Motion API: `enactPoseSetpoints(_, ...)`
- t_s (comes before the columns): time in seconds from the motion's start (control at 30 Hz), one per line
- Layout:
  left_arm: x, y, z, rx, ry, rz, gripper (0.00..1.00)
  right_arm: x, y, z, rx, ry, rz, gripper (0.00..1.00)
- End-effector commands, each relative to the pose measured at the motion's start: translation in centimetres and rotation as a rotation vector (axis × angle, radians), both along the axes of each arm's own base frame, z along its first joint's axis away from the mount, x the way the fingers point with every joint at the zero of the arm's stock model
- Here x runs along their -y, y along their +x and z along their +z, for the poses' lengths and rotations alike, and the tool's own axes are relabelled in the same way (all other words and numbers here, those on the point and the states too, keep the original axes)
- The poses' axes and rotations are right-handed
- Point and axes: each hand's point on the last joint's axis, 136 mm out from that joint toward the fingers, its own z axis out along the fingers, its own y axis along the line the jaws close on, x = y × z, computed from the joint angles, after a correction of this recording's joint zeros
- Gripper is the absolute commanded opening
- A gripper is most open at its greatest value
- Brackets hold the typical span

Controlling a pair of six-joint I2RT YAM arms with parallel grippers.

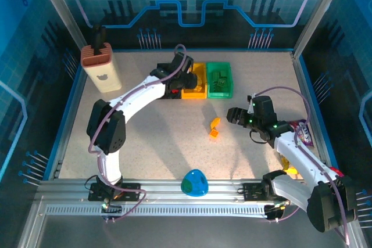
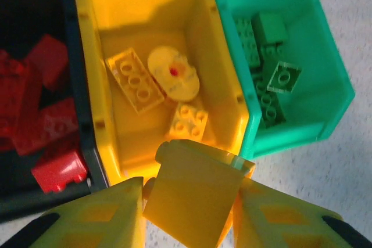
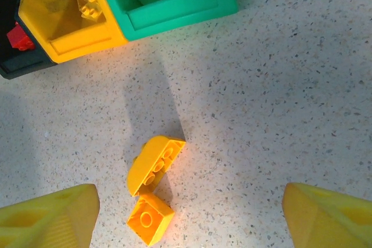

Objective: Sort the legos into containers by color
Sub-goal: Place the lego in the container.

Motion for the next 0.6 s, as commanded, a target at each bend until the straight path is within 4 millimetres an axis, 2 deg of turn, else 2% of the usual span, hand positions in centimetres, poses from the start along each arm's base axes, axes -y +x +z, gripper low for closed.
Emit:
enactPoseSetpoints(0.0,-0.4,1.4,-1.3,-0.045,0.041,-0.002,0.37,0.3,-0.6,-0.1,-0.017,0.024,-0.013,0.83)
enactPoseSetpoints(0.13,-0.6,4.0,-0.5,-0.038,0.055,0.023,0.43,0.3,-0.9,0.1,-0.013,0.025,-0.011,0.83)
enactPoseSetpoints(0.17,-0.8,4.5,-0.4,-0.041,0.059,0.033,0.48,0.4,-0.9,0.2,-0.012,0.025,-0.011,0.83)
enactPoseSetpoints(0.23,-0.9,5.2,0.8,-0.031,0.059,0.042,0.67,0.3,-1.0,0.4,-0.008,0.025,-0.006,0.84)
enactPoseSetpoints(0.3,-0.8,5.3,2.6,-0.002,0.05,0.042,0.76,0.3,-1.1,0.4,-0.008,0.024,0.002,0.84)
enactPoseSetpoints(0.4,-0.8,4.6,5.2,0.041,0.014,0.04,0.76,0.2,-1.1,-0.2,-0.02,0.013,0.016,0.85)
enactPoseSetpoints(0.5,-1.0,2.9,6.8,0.08,-0.008,0.033,0.75,-0.4,-1.3,-1.1,-0.055,0.015,0.048,0.85)
enactPoseSetpoints(0.57,-1.3,1.5,7.2,0.1,-0.013,0.029,0.75,-0.8,-1.3,-1.6,-0.07,0.016,0.068,0.85)
